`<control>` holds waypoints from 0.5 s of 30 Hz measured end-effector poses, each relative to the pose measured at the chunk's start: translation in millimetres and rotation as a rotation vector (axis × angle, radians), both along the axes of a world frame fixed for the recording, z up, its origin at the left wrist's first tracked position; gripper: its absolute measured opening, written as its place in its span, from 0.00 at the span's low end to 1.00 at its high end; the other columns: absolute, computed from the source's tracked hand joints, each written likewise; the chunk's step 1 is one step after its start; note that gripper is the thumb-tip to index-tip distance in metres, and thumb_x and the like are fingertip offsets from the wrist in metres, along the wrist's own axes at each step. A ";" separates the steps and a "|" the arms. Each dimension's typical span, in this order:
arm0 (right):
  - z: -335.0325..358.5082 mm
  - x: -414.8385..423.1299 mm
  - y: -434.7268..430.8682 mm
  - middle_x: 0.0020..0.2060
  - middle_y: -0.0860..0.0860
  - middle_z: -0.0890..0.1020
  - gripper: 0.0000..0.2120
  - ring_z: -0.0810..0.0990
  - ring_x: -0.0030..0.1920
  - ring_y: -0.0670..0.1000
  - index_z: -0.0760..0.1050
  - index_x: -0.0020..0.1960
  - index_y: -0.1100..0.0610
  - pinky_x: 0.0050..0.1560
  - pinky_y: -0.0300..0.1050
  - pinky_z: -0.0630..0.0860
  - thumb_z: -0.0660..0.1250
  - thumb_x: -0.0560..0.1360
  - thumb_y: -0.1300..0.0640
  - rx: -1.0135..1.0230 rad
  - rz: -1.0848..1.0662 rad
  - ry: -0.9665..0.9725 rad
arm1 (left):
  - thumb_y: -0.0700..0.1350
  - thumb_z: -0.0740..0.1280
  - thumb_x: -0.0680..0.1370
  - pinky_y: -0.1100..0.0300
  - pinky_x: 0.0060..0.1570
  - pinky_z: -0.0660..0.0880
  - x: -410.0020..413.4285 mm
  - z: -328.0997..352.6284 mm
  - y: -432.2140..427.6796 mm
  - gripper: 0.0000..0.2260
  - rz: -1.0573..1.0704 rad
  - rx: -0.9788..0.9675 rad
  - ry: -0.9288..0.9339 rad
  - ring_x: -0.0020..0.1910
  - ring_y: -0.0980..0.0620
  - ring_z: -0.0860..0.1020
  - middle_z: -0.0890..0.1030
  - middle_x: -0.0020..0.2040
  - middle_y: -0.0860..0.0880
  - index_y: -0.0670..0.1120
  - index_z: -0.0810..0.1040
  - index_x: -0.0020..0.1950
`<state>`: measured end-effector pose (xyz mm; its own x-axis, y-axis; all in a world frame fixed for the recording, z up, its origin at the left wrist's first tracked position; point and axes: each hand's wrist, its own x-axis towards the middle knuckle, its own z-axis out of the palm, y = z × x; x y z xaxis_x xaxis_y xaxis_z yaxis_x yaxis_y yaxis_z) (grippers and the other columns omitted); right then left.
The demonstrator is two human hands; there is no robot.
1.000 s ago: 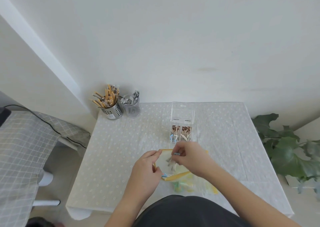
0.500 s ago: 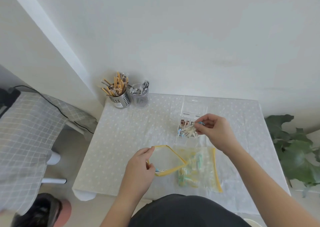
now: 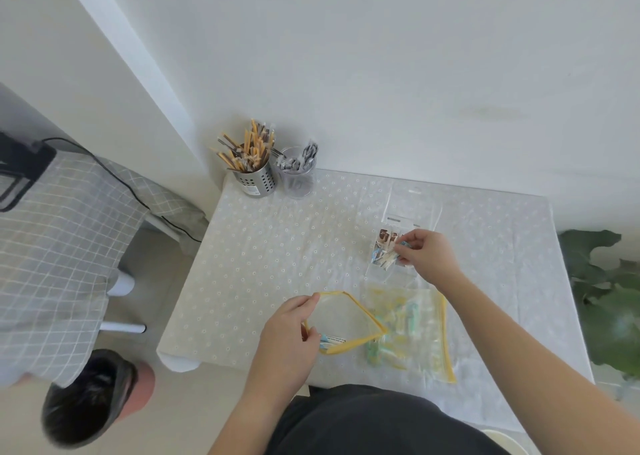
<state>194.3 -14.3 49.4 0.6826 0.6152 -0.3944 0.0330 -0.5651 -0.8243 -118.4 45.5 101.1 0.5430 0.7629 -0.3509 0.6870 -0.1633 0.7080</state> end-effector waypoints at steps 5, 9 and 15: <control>-7.2 -3.5 6.4 0.40 0.64 0.85 0.03 0.87 0.38 0.57 0.81 0.44 0.60 0.26 0.30 0.74 0.73 0.75 0.65 -0.072 -0.086 -0.067 | 0.37 0.67 0.82 0.64 0.63 0.77 -1.3 0.0 -0.6 0.27 0.017 0.001 0.007 0.50 0.66 0.79 0.74 0.71 0.64 0.55 0.74 0.79; -11.9 -6.4 9.5 0.35 0.53 0.85 0.05 0.81 0.31 0.49 0.81 0.42 0.53 0.28 0.39 0.72 0.71 0.76 0.60 -0.161 -0.052 -0.245 | 0.37 0.67 0.82 0.65 0.63 0.77 -0.6 1.2 1.6 0.26 0.029 0.005 0.004 0.51 0.66 0.78 0.75 0.70 0.63 0.54 0.73 0.79; -20.5 -16.1 12.0 0.35 0.54 0.83 0.05 0.81 0.37 0.58 0.82 0.47 0.58 0.38 0.51 0.79 0.67 0.78 0.61 -0.245 0.198 -0.500 | 0.37 0.67 0.82 0.66 0.61 0.77 0.3 1.0 3.8 0.27 0.024 0.005 0.003 0.52 0.68 0.77 0.75 0.69 0.64 0.54 0.73 0.79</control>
